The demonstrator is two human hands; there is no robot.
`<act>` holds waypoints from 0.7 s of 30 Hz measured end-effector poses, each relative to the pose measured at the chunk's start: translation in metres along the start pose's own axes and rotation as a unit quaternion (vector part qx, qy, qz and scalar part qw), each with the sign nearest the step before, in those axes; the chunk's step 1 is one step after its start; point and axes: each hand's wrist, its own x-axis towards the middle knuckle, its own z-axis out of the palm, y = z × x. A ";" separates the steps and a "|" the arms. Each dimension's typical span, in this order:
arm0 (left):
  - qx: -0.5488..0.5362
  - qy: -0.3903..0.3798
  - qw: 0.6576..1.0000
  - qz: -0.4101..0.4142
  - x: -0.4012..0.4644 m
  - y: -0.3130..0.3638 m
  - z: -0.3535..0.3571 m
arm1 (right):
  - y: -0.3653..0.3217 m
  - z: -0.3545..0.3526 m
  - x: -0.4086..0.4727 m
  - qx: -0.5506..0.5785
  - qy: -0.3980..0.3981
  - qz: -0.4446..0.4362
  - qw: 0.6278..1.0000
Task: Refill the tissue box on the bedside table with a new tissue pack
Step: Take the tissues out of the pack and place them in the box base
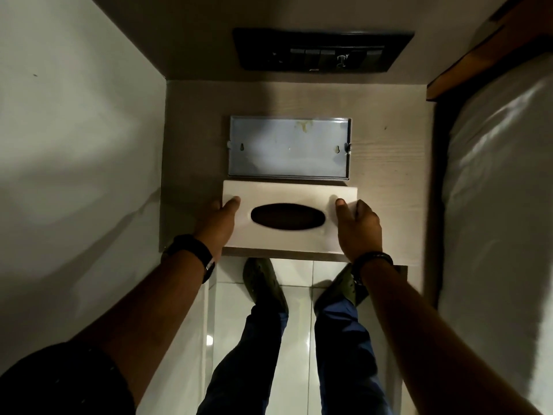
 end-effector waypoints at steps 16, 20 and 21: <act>0.123 0.014 0.957 0.262 -0.144 0.042 0.081 | 0.007 -0.155 -0.077 0.162 0.085 -0.015 0.983; 0.071 -0.086 0.937 0.332 -0.229 0.074 0.141 | 0.011 -0.237 -0.108 0.209 0.157 -0.067 0.963; 0.074 -0.113 0.925 0.355 -0.250 0.083 0.156 | 0.017 -0.261 -0.112 0.220 0.187 -0.075 0.955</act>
